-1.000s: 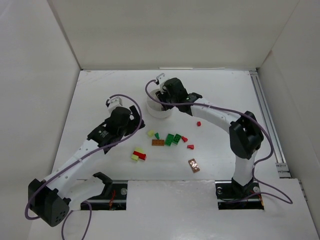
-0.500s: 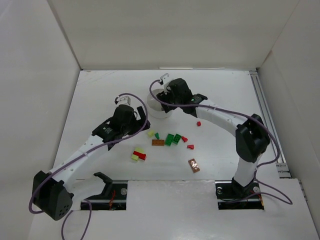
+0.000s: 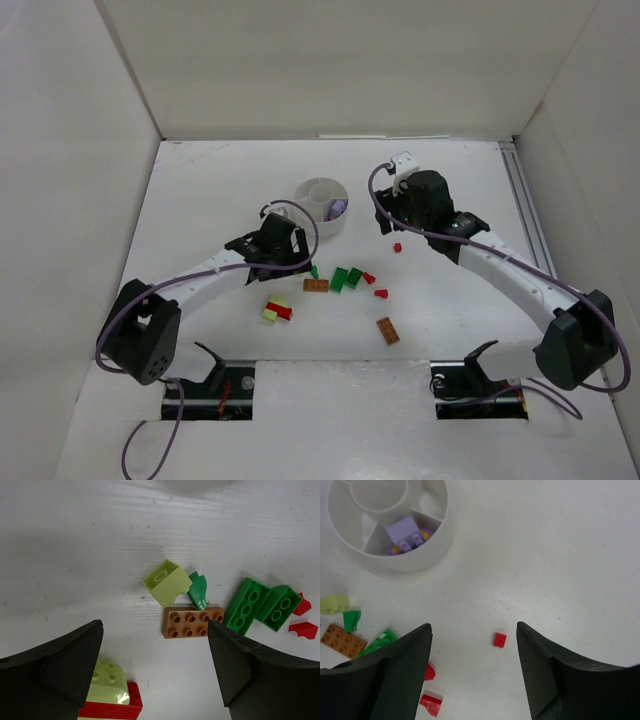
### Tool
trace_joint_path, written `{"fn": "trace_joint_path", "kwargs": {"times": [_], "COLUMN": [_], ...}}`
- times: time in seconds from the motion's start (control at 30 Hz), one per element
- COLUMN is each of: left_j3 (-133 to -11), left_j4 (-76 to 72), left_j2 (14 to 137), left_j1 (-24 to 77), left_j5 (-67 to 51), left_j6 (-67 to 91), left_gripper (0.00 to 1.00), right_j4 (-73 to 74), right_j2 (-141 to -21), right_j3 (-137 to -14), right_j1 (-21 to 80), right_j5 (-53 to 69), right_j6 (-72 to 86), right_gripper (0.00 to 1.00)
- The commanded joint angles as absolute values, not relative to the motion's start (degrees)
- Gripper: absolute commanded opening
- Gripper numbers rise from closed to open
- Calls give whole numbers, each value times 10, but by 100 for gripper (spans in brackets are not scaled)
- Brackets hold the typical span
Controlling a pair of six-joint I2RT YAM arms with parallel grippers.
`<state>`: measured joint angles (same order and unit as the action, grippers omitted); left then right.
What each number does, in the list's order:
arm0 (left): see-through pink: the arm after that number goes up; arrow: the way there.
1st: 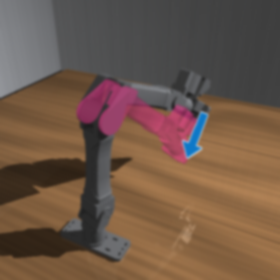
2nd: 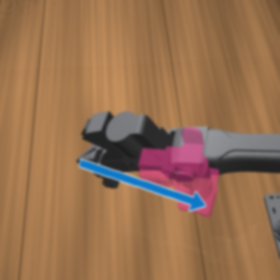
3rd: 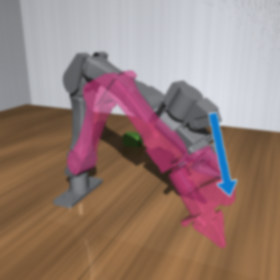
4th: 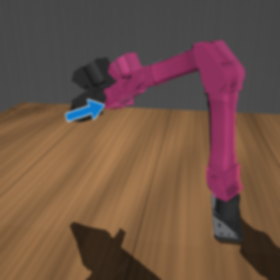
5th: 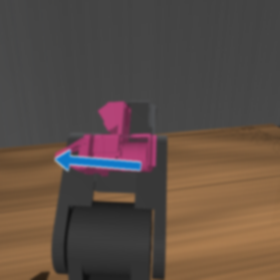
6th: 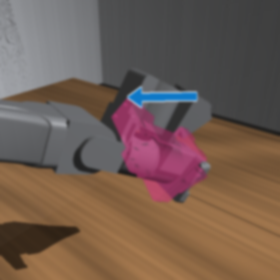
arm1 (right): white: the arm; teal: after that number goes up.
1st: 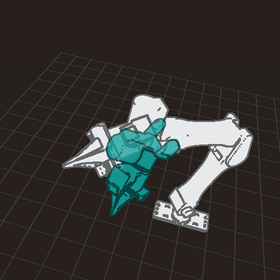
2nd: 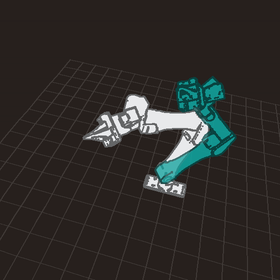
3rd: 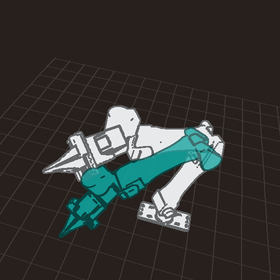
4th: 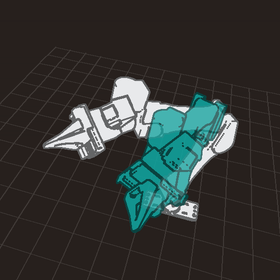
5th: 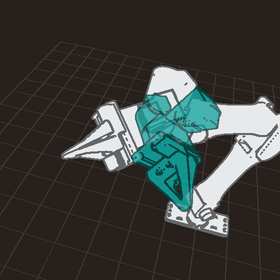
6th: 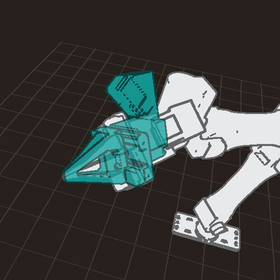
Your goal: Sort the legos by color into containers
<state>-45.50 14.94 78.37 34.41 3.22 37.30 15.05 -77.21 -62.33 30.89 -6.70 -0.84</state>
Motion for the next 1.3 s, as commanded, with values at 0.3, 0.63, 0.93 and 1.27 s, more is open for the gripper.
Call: {"fn": "trace_joint_path", "kwargs": {"times": [0.3,0.63,0.93,1.27], "left_j3": [-511,-538,-544,-549], "left_j4": [126,151,170,194], "left_j2": [862,886,904,927], "left_j1": [345,350,367,372], "left_j5": [75,114,109,116], "left_j6": [423,461,479,516], "left_gripper": [81,71,68,41], "right_j4": [181,181,181,181], "right_j2": [-708,-693,-683,-671], "right_j3": [-573,-562,-556,-544], "right_j1": [263,247,247,247], "right_j5": [-72,-72,-72,-77], "right_j6": [7,7,7,7], "right_gripper": [75,75,75,75]}}
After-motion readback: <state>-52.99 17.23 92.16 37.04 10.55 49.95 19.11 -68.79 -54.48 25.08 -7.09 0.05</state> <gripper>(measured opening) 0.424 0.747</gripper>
